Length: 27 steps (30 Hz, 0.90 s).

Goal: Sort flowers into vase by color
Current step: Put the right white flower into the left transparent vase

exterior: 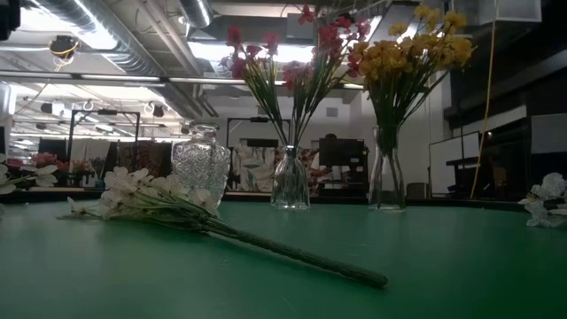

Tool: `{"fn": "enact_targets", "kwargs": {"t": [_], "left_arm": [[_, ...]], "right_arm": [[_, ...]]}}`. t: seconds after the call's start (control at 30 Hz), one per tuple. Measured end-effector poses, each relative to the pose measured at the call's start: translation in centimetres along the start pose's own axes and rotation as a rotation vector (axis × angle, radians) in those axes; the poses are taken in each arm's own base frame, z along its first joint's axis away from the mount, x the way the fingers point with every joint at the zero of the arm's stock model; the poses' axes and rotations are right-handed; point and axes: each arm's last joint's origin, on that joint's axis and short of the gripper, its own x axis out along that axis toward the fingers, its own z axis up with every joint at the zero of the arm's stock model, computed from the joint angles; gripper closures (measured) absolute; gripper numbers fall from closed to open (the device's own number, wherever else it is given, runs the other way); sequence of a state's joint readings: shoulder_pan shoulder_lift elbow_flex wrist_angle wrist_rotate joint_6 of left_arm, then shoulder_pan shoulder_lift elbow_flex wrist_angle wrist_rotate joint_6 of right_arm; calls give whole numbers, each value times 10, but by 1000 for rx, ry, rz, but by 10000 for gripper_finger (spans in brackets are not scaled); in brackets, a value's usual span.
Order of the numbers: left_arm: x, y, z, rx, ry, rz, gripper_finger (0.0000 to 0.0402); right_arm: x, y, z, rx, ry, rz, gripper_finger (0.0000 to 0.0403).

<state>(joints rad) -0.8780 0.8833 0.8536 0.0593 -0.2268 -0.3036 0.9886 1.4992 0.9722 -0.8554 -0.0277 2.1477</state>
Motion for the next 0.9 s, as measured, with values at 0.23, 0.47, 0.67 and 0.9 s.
{"fn": "enact_targets", "kwargs": {"t": [0.23,0.47,0.67,0.9], "left_arm": [[0,0,0,22,0,0,188],[0,0,0,26,0,0,188],[0,0,-1,28,6,2,188],[0,0,-1,28,7,2,188]], "right_arm": [[25,5,1,59,-73,-69,155],[39,8,7,92,-137,-111,155],[49,7,12,122,-129,-218,155],[53,8,13,138,-127,-235,229]]}}
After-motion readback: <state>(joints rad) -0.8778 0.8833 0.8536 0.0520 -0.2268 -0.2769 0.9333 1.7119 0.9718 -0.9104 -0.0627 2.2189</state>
